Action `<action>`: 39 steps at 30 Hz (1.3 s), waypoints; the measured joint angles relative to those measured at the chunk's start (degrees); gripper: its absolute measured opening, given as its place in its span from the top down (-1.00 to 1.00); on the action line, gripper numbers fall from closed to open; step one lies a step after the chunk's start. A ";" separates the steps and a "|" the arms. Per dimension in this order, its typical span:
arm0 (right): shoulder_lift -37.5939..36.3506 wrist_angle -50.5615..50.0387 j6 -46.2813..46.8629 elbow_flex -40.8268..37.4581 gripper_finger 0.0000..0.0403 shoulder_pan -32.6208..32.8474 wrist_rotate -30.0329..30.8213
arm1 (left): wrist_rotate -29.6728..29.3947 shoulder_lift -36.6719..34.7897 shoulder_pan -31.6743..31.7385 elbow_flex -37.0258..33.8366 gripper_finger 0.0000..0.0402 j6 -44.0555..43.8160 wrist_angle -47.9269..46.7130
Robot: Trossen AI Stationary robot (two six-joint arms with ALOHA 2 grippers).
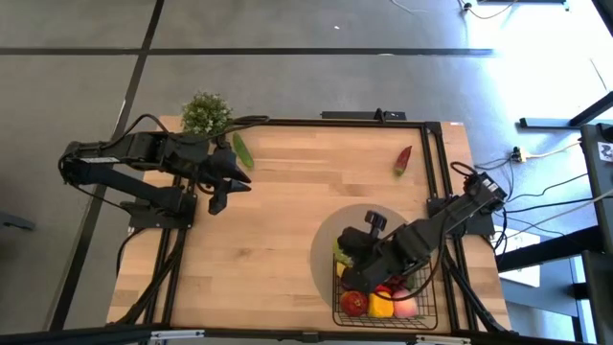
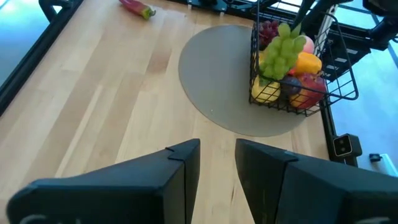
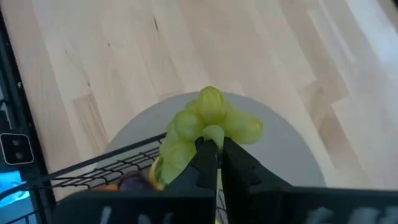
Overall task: Build produce basket
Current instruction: Put the green grapes into the wire basket
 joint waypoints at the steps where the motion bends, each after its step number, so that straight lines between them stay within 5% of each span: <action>1: 0.00 0.24 0.68 -0.46 1.00 0.04 -0.46 | 0.00 0.00 0.00 0.00 0.55 -0.01 -0.02; 24: 2.87 1.15 18.29 -1.81 1.00 8.85 -7.49 | 0.01 0.00 0.00 0.00 0.55 0.02 -0.05; 39: 2.99 -0.36 10.05 -0.39 1.00 7.14 4.53 | 0.00 0.02 0.00 0.00 0.55 0.00 -0.06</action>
